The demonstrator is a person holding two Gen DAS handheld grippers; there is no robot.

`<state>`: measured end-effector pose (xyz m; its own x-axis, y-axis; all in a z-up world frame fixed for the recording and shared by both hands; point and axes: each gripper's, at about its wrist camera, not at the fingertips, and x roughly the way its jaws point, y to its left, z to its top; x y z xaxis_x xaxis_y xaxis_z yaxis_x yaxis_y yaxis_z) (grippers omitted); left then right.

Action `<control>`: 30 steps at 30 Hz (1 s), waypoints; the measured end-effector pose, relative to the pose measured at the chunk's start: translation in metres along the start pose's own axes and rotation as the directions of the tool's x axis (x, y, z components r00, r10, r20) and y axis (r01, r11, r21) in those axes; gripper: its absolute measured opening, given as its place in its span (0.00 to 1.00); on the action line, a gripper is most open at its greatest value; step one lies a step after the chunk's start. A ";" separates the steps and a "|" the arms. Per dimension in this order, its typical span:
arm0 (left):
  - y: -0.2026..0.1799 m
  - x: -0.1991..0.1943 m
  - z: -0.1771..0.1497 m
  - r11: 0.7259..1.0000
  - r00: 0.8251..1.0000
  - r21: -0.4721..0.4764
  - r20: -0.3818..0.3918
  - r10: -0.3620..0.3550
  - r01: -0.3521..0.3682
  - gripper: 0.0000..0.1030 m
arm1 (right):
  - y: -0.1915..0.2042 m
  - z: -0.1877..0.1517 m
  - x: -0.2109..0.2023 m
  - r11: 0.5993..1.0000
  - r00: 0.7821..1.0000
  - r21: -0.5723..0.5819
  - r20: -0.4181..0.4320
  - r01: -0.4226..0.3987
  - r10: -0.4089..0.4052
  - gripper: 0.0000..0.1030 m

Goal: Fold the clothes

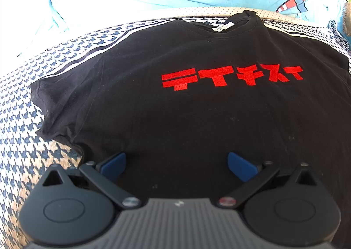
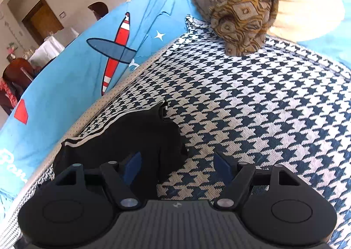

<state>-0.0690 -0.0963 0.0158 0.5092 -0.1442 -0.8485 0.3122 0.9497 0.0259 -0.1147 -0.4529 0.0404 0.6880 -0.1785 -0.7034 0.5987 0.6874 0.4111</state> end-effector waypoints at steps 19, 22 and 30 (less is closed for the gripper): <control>0.001 -0.001 -0.001 1.000 1.000 0.005 0.007 -0.002 0.002 1.00 | 0.020 -0.001 0.032 0.999 0.999 0.027 0.020 -0.036 0.035 0.70; 0.002 0.000 0.000 1.000 1.000 0.004 0.007 -0.002 0.002 1.00 | 0.024 -0.002 0.035 1.000 0.999 0.013 0.033 -0.026 0.026 0.59; 0.002 -0.001 0.000 1.000 1.000 0.004 0.007 -0.002 0.002 1.00 | 0.026 -0.003 0.038 1.000 0.999 -0.003 0.034 -0.021 0.021 0.16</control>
